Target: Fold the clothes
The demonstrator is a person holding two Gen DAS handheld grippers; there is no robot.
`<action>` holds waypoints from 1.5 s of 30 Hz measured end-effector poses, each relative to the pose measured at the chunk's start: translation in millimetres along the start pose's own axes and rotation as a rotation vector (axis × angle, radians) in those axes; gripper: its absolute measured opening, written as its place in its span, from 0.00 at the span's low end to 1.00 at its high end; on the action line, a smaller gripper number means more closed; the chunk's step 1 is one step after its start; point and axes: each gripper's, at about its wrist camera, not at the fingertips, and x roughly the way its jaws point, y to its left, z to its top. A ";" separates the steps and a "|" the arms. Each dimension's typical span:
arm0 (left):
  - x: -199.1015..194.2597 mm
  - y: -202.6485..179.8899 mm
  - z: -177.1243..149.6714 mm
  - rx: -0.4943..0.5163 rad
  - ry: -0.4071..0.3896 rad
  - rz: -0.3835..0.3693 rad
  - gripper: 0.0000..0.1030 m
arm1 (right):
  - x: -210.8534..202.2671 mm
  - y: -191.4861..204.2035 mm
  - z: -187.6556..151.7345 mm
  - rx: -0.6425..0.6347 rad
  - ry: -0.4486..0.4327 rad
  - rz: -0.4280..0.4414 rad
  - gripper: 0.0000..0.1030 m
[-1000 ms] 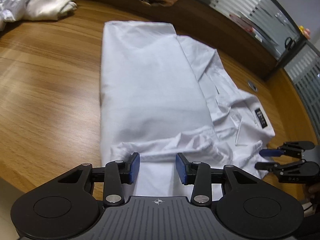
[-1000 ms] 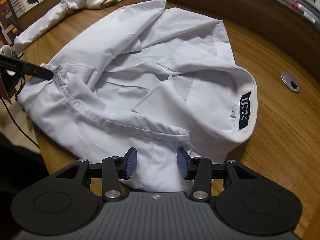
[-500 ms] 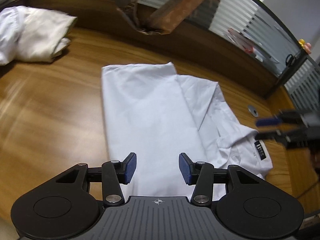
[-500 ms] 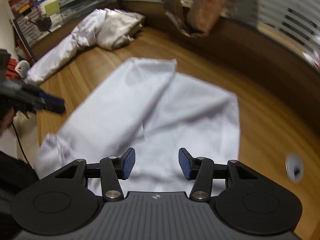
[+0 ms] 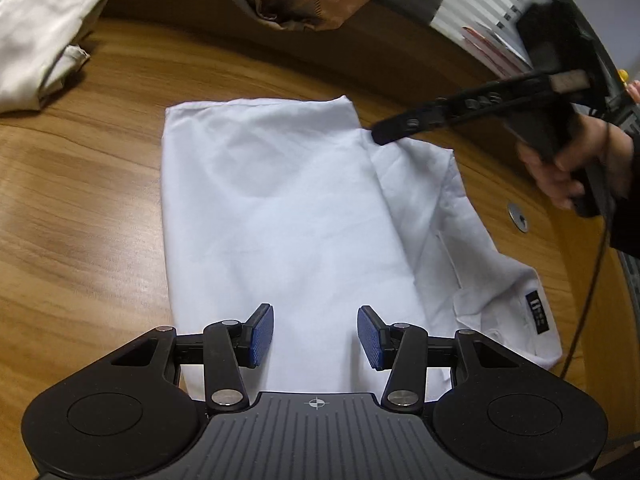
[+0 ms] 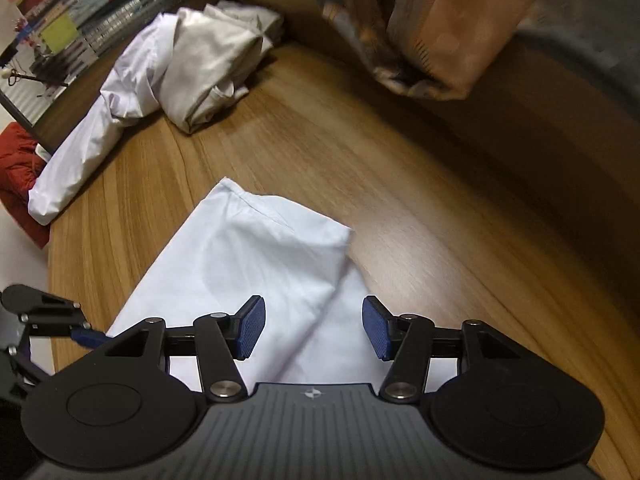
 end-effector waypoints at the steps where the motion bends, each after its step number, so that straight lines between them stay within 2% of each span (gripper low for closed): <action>1: 2.1 3.1 2.5 -0.010 0.000 -0.007 0.48 | 10.0 -0.4 5.1 -0.020 0.011 0.001 0.58; 8: 17.5 19.6 15.0 -0.069 0.004 -0.042 0.48 | 63.1 -10.9 33.7 -0.088 0.061 0.048 0.60; 13: 29.0 32.8 23.5 -0.159 0.017 -0.062 0.48 | 71.5 -12.9 40.3 -0.127 0.061 0.110 0.59; 15: 31.0 38.5 24.3 -0.200 0.008 -0.076 0.47 | 71.4 -14.3 39.7 -0.131 0.058 0.129 0.38; 18: 31.7 47.8 24.6 -0.270 -0.008 -0.091 0.42 | 62.1 -14.1 36.1 -0.124 0.020 0.128 0.20; 21: 30.5 57.7 21.6 -0.340 -0.017 -0.097 0.32 | 41.7 -5.4 32.9 -0.142 -0.037 0.123 0.13; 25: 26.1 66.8 14.9 -0.395 -0.022 -0.124 0.31 | 5.5 22.5 24.4 -0.208 -0.100 0.111 0.10; 28: 16.4 72.5 12.1 -0.434 -0.034 -0.134 0.35 | -17.5 55.7 9.6 -0.310 -0.137 0.077 0.09; 30: 3.0 80.5 5.8 -0.495 -0.079 -0.170 0.47 | -30.5 77.5 -3.8 -0.383 -0.163 0.034 0.08; 34: -42.6 98.6 -13.4 -0.608 -0.183 -0.237 0.50 | -47.5 119.4 -31.3 -0.524 -0.201 -0.049 0.08; 39: -97.6 112.2 -39.9 -0.746 -0.271 -0.244 0.58 | -49.9 163.8 -77.6 -0.760 -0.203 -0.125 0.08; 42: -123.4 109.7 -44.3 -0.761 -0.325 -0.221 0.60 | -46.4 186.6 -106.9 -0.901 -0.190 -0.165 0.09; 45: -139.0 97.9 -35.0 -0.713 -0.355 -0.221 0.60 | -35.8 203.3 -133.1 -1.046 -0.160 -0.203 0.09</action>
